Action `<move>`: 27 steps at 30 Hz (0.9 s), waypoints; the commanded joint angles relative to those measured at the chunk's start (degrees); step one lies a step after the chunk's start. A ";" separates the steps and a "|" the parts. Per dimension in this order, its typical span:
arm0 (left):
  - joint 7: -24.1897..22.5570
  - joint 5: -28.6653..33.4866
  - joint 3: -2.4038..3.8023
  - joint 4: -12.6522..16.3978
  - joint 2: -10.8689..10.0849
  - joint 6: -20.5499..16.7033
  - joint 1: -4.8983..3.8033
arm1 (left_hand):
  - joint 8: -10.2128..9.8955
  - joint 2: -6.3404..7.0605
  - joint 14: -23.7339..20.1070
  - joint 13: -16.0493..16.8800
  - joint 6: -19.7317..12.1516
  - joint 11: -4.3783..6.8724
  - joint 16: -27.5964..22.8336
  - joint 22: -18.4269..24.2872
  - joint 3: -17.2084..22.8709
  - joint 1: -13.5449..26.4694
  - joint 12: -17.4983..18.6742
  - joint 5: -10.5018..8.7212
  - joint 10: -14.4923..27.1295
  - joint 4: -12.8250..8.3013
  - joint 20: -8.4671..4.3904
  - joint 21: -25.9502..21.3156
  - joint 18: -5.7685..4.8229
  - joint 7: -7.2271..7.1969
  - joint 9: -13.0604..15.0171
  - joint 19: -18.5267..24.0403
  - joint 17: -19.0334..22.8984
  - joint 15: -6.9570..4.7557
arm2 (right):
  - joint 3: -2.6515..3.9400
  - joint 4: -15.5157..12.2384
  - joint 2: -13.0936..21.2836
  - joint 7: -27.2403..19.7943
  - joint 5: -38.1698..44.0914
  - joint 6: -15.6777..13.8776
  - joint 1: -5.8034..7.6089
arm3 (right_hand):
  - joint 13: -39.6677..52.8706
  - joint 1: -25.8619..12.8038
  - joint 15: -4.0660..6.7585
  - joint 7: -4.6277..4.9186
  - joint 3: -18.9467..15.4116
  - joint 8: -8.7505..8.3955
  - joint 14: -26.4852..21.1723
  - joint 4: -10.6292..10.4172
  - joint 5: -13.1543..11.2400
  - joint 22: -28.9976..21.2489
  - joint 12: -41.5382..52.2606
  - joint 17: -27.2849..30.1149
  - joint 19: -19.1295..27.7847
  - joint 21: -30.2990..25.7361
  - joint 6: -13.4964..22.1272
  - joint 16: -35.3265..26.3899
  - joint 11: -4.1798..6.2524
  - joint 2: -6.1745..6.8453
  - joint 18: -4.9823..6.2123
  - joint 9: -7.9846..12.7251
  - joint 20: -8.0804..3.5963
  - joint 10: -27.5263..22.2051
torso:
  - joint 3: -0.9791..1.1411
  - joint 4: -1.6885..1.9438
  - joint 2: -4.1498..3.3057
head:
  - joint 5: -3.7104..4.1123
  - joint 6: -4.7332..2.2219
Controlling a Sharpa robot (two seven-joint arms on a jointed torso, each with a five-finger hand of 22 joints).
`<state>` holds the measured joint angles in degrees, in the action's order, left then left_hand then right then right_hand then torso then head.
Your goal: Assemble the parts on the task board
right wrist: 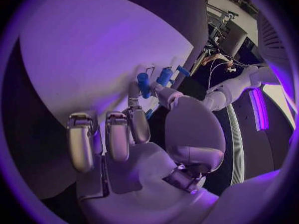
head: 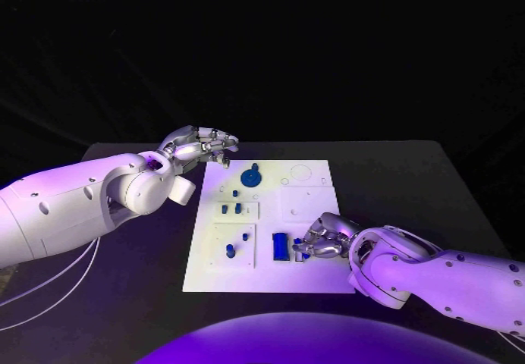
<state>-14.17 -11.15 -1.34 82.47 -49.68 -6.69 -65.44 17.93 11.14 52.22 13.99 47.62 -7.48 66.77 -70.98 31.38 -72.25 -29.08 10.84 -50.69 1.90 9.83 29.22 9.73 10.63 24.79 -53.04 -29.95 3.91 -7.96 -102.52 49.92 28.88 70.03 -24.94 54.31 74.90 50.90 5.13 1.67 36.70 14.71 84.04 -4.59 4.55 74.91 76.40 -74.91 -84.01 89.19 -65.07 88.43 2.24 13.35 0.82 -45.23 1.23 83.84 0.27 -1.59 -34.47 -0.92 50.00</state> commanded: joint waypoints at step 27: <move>-0.21 -0.05 0.04 0.11 -0.10 0.72 -0.03 | 0.39 -0.25 -0.09 -0.10 -0.49 -0.18 0.15 0.10 -0.07 0.22 0.20 -0.35 0.11 0.20 0.41 -0.20 0.61 -0.07 -0.09 0.22 0.09 0.21 | -0.02 -2.02 1.54 -0.09 1.42 1.12 -0.03 | 6.00 -1.07 0.14 0.22 -8.32 -0.83 5.24 -5.27 1.18 14.81 0.03 -11.80 -5.57 -0.06 -0.41 -0.06 -0.22 -0.16 -0.61 0.44 -0.01 0.31 | 0.03 -0.03 -0.01 | -0.09 0.00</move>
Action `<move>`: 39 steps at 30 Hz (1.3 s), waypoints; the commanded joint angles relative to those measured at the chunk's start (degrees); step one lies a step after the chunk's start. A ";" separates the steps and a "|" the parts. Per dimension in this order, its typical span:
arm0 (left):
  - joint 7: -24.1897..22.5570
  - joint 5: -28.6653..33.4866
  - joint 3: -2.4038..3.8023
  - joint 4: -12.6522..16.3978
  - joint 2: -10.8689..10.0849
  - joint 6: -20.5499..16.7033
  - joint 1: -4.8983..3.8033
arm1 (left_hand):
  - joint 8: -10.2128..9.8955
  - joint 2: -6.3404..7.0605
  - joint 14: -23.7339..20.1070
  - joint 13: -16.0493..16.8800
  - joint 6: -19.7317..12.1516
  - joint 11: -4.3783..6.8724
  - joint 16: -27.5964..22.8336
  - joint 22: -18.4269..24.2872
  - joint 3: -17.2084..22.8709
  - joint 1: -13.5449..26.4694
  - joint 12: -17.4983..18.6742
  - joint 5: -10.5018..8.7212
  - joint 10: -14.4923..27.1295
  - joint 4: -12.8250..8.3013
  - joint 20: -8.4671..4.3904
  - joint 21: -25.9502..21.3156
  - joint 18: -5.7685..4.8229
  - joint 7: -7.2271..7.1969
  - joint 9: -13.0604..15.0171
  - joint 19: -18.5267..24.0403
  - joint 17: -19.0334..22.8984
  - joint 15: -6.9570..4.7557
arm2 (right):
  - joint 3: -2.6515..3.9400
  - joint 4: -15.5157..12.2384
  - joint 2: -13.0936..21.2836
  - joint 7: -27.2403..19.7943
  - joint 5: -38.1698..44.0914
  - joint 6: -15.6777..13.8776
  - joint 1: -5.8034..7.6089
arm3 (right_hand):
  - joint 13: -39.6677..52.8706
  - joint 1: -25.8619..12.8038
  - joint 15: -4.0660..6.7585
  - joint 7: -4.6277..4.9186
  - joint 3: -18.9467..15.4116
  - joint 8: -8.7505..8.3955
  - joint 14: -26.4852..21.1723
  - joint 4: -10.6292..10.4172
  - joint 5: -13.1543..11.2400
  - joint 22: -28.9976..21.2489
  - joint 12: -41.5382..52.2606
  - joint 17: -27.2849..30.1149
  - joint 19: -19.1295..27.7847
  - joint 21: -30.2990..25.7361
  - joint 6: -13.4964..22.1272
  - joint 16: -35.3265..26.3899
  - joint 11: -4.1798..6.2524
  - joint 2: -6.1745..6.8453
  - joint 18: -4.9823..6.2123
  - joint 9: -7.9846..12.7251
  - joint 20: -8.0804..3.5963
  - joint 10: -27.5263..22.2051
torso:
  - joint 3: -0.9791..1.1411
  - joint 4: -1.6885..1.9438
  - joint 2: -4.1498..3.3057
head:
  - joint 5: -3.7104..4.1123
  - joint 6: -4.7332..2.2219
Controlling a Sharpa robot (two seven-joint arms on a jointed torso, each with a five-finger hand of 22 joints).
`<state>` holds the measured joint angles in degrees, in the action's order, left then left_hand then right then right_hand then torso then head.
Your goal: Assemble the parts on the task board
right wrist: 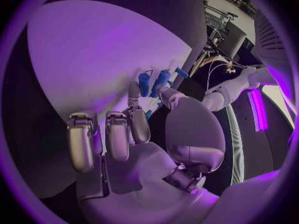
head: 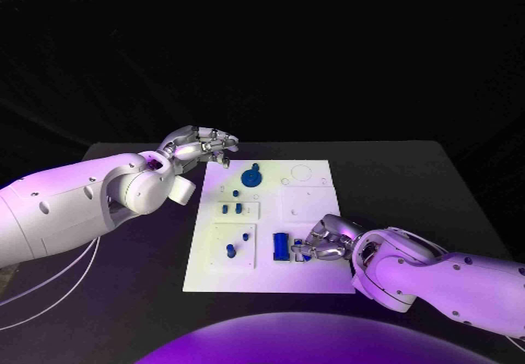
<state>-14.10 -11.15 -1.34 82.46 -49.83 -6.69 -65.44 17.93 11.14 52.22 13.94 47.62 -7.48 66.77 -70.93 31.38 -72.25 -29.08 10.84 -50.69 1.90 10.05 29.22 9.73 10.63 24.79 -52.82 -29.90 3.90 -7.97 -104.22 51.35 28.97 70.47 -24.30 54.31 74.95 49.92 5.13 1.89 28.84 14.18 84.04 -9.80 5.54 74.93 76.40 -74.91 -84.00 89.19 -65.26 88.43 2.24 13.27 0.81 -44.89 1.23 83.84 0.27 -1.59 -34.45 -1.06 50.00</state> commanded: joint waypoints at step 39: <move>-0.28 -0.05 0.04 0.02 -0.07 0.49 -0.03 | 0.48 -0.28 -0.12 -0.11 -0.54 -0.18 0.20 0.07 -0.13 0.26 0.17 -0.33 0.13 0.31 0.21 -0.22 0.61 -0.07 -0.11 0.03 0.09 0.22 | -0.01 -1.39 1.31 -0.14 0.56 1.81 0.06 | 6.57 1.53 0.27 -0.17 0.53 -0.37 5.33 -0.90 1.38 14.94 0.83 -12.21 -5.80 0.40 -0.51 0.14 -0.06 -1.32 -0.72 0.22 -0.12 0.75 | -0.04 0.01 0.03 | 0.23 0.00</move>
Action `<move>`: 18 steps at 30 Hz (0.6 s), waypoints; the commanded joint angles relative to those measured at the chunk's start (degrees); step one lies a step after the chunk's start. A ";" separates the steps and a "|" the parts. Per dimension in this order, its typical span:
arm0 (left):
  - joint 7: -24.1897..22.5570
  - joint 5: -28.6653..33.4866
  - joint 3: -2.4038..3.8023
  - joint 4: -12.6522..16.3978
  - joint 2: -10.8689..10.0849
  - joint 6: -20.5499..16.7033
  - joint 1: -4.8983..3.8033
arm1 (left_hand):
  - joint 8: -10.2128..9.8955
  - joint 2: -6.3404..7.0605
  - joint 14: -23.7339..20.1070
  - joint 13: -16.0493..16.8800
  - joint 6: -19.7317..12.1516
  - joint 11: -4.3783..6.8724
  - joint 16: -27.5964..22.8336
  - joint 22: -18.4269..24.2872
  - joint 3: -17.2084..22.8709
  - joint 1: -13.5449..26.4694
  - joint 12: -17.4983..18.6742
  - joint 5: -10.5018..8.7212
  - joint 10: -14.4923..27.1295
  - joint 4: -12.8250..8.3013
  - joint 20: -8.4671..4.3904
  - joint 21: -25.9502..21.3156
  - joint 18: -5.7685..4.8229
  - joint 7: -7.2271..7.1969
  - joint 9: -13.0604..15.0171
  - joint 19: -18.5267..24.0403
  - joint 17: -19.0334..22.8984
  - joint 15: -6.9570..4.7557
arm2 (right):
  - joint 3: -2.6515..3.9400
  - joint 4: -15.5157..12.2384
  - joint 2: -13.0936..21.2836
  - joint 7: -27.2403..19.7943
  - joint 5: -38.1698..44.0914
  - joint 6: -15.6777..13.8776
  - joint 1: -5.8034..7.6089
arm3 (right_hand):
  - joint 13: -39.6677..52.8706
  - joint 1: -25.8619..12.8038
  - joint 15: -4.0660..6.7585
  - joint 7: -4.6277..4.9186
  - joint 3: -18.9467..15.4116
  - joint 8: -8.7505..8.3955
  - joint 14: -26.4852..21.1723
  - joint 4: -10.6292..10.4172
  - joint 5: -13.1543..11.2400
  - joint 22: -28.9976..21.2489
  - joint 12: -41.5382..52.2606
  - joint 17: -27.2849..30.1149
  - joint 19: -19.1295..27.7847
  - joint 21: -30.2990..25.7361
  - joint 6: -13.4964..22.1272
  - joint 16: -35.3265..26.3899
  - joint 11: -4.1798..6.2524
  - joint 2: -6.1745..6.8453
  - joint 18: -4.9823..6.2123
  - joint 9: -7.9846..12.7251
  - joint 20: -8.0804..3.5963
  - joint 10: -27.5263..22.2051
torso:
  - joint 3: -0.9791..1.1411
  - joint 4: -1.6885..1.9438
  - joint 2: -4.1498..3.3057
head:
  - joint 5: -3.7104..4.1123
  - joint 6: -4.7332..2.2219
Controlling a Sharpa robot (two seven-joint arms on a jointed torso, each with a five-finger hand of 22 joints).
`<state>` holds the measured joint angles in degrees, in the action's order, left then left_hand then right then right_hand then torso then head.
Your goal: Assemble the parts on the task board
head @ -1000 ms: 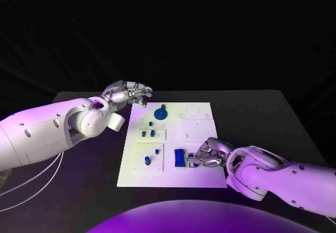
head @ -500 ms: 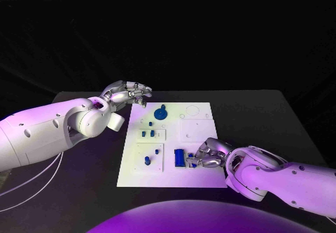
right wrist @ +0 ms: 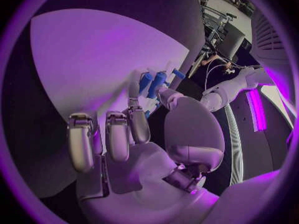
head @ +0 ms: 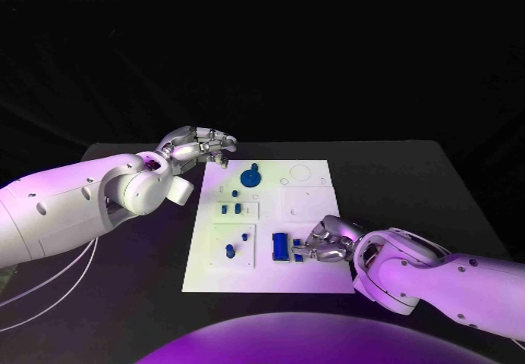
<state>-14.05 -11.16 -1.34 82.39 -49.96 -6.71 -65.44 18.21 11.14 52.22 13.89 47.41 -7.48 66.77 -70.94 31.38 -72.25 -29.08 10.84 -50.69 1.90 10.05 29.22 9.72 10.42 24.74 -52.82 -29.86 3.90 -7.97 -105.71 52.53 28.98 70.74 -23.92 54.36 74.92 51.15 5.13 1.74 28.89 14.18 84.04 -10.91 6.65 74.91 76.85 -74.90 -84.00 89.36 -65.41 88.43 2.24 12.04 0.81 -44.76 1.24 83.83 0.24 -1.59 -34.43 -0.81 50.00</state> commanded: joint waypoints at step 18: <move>-0.29 -0.04 0.04 0.06 -0.03 0.48 -0.03 | 0.30 -0.39 -0.15 -0.13 -0.39 -0.19 0.26 0.10 -0.17 0.35 0.13 -0.25 0.15 0.52 0.23 -0.24 0.62 0.14 -0.09 0.05 0.10 0.24 | -0.01 -0.21 0.69 -1.17 0.92 4.00 0.05 | 6.66 5.64 0.35 -0.05 2.42 -0.72 5.36 3.69 -1.82 14.98 0.22 -12.39 -5.83 0.29 -0.45 0.23 -0.01 1.80 -0.73 0.39 -0.22 0.74 | 0.05 0.01 -0.04 | -0.12 0.00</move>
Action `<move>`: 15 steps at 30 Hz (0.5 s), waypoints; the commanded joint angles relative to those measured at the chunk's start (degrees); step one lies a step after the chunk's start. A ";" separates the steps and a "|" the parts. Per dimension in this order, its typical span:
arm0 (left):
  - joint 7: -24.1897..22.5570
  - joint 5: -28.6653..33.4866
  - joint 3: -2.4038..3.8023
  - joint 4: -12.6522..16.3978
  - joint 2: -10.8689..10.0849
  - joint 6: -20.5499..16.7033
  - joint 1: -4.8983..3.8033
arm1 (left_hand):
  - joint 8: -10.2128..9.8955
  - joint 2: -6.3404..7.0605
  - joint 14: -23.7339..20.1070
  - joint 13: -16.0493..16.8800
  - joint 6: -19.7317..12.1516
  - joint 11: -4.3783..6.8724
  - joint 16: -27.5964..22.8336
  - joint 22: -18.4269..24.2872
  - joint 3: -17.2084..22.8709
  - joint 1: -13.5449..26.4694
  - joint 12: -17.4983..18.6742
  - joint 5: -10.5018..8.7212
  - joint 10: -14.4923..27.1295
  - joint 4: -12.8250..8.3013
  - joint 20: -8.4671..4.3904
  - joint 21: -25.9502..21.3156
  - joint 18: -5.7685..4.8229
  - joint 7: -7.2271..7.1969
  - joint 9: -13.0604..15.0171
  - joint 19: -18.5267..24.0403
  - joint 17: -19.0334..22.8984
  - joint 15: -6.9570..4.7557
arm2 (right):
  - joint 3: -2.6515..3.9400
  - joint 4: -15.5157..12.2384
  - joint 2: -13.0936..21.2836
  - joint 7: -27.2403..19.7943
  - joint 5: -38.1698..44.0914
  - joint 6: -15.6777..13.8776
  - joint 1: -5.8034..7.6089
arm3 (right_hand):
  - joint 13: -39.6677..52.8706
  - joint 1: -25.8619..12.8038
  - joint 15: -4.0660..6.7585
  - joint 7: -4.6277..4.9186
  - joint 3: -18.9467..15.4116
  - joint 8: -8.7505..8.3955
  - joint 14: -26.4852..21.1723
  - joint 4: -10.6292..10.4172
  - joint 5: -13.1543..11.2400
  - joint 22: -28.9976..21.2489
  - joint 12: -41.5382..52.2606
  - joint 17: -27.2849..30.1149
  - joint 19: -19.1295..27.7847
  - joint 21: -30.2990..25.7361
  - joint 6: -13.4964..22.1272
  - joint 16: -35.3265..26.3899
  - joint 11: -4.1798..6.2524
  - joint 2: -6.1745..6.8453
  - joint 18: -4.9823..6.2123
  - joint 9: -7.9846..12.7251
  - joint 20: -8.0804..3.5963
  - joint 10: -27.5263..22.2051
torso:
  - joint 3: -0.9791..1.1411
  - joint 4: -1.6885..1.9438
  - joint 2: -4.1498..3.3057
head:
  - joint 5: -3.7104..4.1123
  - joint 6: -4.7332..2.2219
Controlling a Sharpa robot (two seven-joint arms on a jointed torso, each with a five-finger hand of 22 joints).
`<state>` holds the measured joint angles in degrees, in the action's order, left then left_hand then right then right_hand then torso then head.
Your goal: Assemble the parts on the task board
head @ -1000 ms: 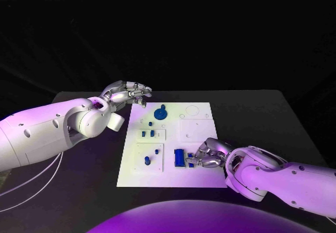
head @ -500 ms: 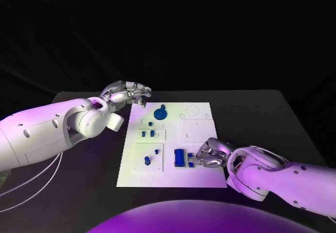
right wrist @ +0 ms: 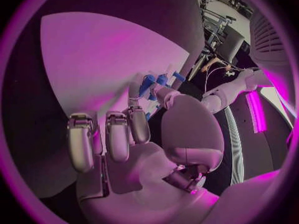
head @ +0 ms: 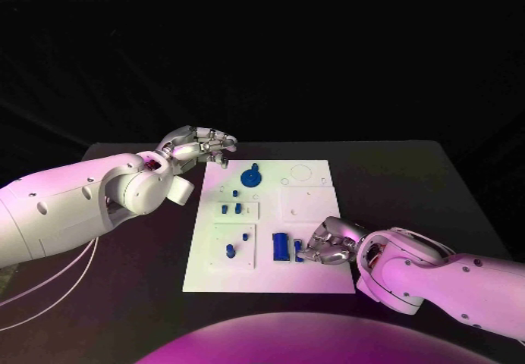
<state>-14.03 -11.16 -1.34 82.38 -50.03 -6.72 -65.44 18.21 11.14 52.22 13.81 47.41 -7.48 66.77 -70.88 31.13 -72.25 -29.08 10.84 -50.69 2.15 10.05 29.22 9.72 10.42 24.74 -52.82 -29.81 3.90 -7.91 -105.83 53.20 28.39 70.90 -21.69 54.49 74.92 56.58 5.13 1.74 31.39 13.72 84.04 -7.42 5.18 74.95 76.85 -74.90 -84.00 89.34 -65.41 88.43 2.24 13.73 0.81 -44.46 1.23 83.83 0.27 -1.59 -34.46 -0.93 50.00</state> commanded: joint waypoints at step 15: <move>-0.17 -0.04 0.04 0.07 0.00 0.41 -0.03 | 0.34 -0.42 -0.16 -0.07 -0.41 -0.19 0.29 0.05 0.07 0.35 0.12 -0.24 0.16 0.32 0.23 -0.24 0.62 0.14 -0.11 0.05 0.07 0.23 | -0.07 0.56 -0.24 -0.63 0.63 1.29 -0.09 | 6.74 -0.27 0.30 -0.02 -0.27 -0.29 5.36 -0.40 -0.63 14.96 0.30 -12.38 -5.87 0.38 -0.62 0.22 -0.04 -0.33 -0.75 0.16 -0.19 0.79 | 0.00 0.03 0.00 | 0.05 0.00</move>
<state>-13.98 -11.16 -1.35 82.36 -50.08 -6.73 -65.44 18.21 11.14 52.22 13.82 47.41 -7.48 66.77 -70.89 31.14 -72.25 -29.08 10.84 -50.69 2.15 10.05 29.22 9.72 10.43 24.68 -52.82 -29.82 3.90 -7.91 -105.43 53.04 27.99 70.96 -21.26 54.50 74.91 56.57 5.13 1.66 31.22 13.73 84.04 -7.60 4.76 74.94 76.85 -74.90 -84.00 89.52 -65.64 88.43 2.24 13.73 0.82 -44.36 1.23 83.83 0.27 -1.58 -34.49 -0.89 50.00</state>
